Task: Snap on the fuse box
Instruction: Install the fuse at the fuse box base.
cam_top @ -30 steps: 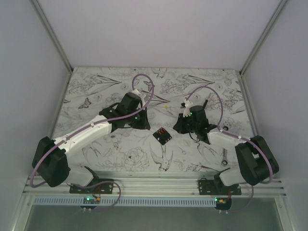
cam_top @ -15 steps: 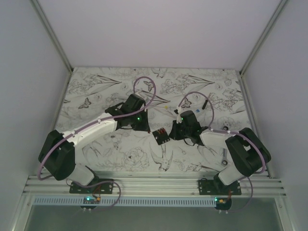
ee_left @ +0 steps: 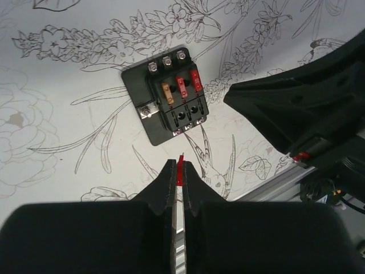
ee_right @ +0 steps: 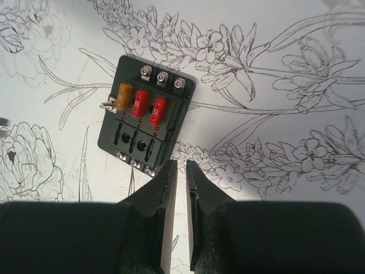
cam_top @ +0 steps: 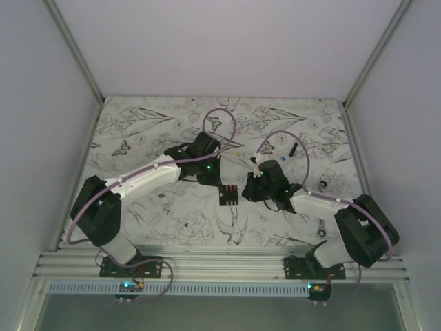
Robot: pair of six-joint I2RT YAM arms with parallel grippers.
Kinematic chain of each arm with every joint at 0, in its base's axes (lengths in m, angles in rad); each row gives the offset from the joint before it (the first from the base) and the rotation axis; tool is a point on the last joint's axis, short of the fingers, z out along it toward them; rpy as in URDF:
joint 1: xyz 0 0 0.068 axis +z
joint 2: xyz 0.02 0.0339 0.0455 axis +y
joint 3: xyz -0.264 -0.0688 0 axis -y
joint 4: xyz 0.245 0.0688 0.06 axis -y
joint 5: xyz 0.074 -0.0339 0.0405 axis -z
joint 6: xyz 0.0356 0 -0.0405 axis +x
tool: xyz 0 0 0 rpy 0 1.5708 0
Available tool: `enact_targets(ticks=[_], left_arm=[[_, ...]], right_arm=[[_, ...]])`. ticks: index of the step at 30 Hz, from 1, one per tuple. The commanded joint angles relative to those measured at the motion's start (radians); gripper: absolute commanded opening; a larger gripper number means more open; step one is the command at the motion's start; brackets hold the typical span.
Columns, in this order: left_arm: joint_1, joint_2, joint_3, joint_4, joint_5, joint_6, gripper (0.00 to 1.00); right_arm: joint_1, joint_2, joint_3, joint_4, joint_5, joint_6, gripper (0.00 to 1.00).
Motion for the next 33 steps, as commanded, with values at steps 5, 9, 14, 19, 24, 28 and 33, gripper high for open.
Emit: enact_targets(ticks=[5, 9, 14, 19, 24, 28, 33], left_arm=[[-0.105, 0.149, 0.133, -0.102, -0.110, -0.021, 0.00], [-0.150, 0.204, 0.194, -0.155, -0.203, -0.092, 0.00], [-0.177, 0.238, 0.211, -0.172, -0.262, -0.201, 0.00], [-0.201, 0.275, 0.241, -0.175, -0.285, -0.209, 0.00], [-0.203, 0.303, 0.255, -0.204, -0.319, -0.228, 0.00], [-0.203, 0.318, 0.262, -0.232, -0.348, -0.238, 0.00], [-0.202, 0.330, 0.268, -0.246, -0.368, -0.249, 0.00]], right_arm=[[-0.079, -0.153, -0.054, -0.094, 0.265, 0.004, 0.25], [-0.122, -0.273, -0.087, -0.157, 0.434, 0.019, 0.43], [-0.156, -0.398, -0.149, -0.155, 0.480, 0.023, 0.61], [-0.158, -0.370, -0.163, -0.097, 0.350, 0.012, 0.62], [-0.157, -0.308, -0.151, -0.068, 0.269, 0.004, 0.62], [-0.158, -0.294, -0.148, -0.064, 0.258, 0.001, 0.63], [-0.157, -0.293, -0.149, -0.063, 0.260, -0.004, 0.65]])
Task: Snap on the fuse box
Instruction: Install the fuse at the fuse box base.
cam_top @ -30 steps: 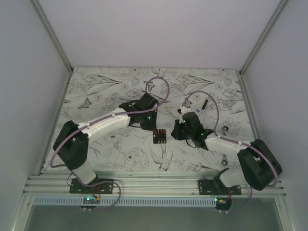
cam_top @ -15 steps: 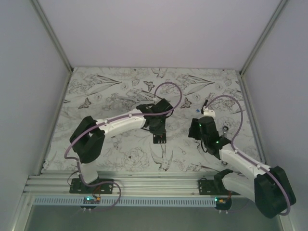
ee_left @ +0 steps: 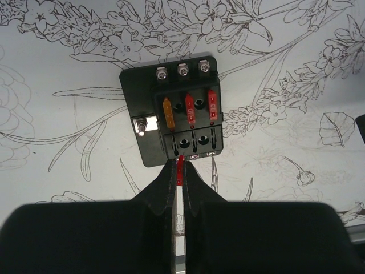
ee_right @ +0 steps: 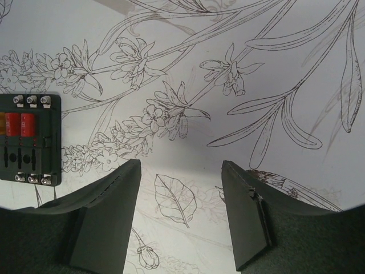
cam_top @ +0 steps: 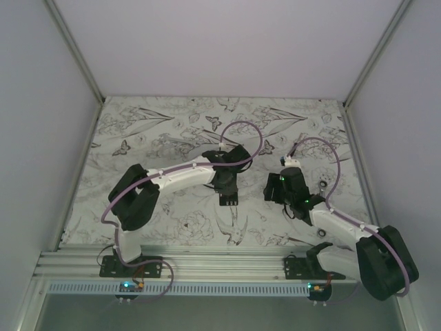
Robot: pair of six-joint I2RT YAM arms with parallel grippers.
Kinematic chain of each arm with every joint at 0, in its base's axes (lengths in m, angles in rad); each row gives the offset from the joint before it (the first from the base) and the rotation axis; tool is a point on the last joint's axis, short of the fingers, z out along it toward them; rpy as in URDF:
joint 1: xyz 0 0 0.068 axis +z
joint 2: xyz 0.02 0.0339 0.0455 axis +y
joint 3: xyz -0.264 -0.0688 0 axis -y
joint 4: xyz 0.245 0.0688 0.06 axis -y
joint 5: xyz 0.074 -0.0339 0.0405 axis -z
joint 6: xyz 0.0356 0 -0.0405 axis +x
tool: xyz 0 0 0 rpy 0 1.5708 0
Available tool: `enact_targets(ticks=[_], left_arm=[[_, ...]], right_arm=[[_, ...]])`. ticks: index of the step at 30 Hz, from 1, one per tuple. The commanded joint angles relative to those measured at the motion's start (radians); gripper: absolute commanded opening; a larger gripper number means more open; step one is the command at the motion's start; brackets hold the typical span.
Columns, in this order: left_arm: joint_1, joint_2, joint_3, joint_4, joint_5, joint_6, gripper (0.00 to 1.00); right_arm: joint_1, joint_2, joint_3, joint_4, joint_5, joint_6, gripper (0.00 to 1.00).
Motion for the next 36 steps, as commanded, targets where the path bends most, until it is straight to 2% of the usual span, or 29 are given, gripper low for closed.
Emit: enact_targets(ticks=[1, 12, 36], left_arm=[[-0.003, 0.030, 0.027, -0.061, -0.046, -0.021, 0.00], [-0.003, 0.062, 0.037, -0.069, -0.053, -0.036, 0.00], [-0.007, 0.087, 0.028, -0.078, -0.075, -0.104, 0.00]], right_arm=[[-0.004, 0.001, 0.015, 0.042, -0.013, -0.012, 0.66], [-0.004, 0.014, 0.020, 0.039, -0.020, -0.013, 0.70], [-0.004, 0.042, 0.020, 0.064, -0.080, -0.004, 0.71]])
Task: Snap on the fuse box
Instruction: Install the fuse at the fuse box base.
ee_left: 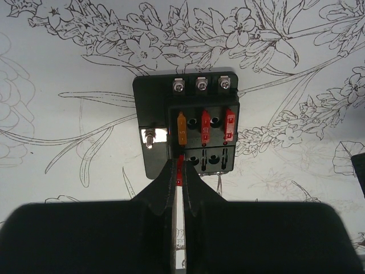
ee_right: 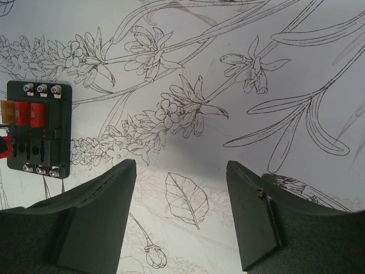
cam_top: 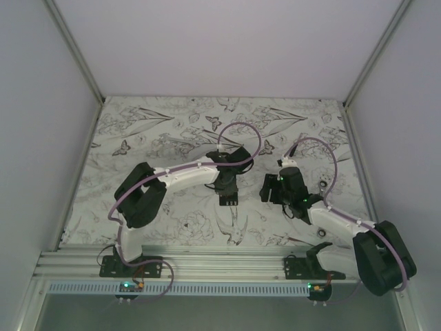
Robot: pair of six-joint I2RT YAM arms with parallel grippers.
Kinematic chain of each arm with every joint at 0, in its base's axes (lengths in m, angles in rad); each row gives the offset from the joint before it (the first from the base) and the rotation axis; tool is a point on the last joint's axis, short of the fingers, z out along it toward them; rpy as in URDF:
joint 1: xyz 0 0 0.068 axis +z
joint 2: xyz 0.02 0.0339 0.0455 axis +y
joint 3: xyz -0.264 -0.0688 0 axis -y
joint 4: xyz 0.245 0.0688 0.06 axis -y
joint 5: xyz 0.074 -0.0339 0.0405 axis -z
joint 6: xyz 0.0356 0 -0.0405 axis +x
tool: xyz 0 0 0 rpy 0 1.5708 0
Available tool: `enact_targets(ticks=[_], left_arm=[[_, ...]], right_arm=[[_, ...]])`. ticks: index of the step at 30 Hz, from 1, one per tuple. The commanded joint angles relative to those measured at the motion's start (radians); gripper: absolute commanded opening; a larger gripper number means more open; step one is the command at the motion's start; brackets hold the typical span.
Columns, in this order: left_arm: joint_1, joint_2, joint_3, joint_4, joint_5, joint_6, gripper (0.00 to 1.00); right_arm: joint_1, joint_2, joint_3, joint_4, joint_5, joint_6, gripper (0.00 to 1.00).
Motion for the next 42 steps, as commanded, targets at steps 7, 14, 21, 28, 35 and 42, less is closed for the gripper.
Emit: enact_targets(ticks=[7, 14, 21, 28, 35, 42], left_arm=[[-0.017, 0.040, 0.013, -0.075, -0.058, -0.017, 0.00], [-0.023, 0.042, 0.043, -0.159, -0.129, 0.040, 0.00], [-0.024, 0.051, 0.070, -0.174, -0.125, 0.094, 0.00], [-0.026, 0.090, 0.119, -0.173, -0.082, 0.190, 0.00], [-0.027, 0.091, 0.114, -0.171, -0.090, 0.198, 0.00], [-0.027, 0.118, 0.123, -0.165, -0.060, 0.214, 0.00]], right_arm=[[-0.004, 0.013, 0.022, 0.040, -0.023, 0.002, 0.71], [-0.004, 0.026, 0.025, 0.039, -0.030, 0.001, 0.71], [-0.004, 0.043, 0.030, 0.046, -0.051, 0.002, 0.71], [-0.004, 0.044, 0.030, 0.045, -0.064, -0.007, 0.71], [-0.003, 0.058, 0.035, 0.049, -0.084, -0.010, 0.71], [-0.003, 0.060, 0.036, 0.049, -0.089, -0.012, 0.71]])
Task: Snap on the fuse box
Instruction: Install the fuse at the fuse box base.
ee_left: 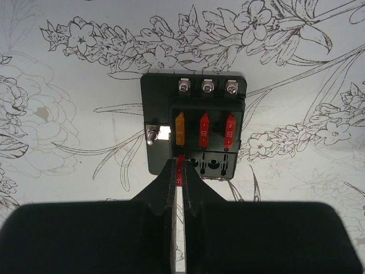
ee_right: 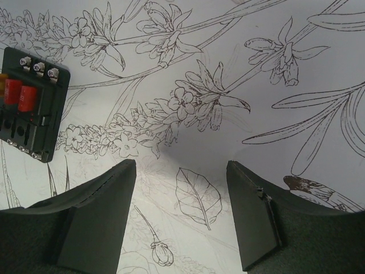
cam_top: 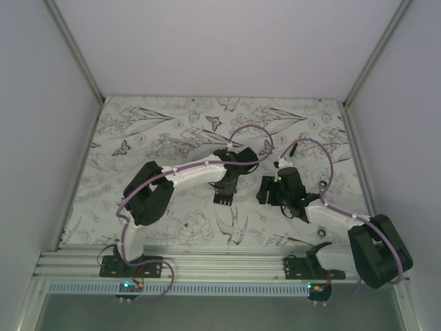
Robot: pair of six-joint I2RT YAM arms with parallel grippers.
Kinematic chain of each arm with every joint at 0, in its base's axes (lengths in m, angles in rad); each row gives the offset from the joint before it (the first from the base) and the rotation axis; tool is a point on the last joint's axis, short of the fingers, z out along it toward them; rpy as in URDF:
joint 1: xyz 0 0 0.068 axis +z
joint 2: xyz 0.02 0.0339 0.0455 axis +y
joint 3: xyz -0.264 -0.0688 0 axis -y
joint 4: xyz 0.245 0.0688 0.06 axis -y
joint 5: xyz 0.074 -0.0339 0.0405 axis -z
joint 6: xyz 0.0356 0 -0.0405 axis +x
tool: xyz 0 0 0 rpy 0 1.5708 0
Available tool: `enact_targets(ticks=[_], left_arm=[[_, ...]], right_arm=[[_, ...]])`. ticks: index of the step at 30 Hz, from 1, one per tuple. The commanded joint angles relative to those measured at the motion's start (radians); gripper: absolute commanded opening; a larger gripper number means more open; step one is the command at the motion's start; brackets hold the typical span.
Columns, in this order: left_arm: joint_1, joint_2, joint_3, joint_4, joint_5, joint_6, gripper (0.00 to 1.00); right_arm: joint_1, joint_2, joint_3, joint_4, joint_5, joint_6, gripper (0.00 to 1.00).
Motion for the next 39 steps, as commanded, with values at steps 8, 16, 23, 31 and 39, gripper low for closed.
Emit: enact_targets(ticks=[8, 16, 23, 31, 39], left_arm=[[-0.009, 0.037, -0.004, -0.014, 0.022, 0.026, 0.00], [-0.009, 0.003, -0.047, 0.045, 0.020, 0.020, 0.00], [-0.009, -0.006, -0.053, 0.058, 0.019, 0.026, 0.00], [-0.009, -0.037, -0.083, 0.080, 0.008, 0.023, 0.00], [0.000, -0.063, -0.140, 0.144, 0.032, 0.019, 0.00]], right_arm=[[-0.003, 0.012, 0.037, 0.031, -0.027, -0.011, 0.71], [-0.003, 0.017, 0.038, 0.031, -0.029, -0.011, 0.71], [-0.003, 0.020, 0.040, 0.030, -0.035, -0.013, 0.71], [-0.002, 0.020, 0.040, 0.031, -0.035, -0.013, 0.71], [-0.001, 0.020, 0.041, 0.032, -0.039, -0.014, 0.71]])
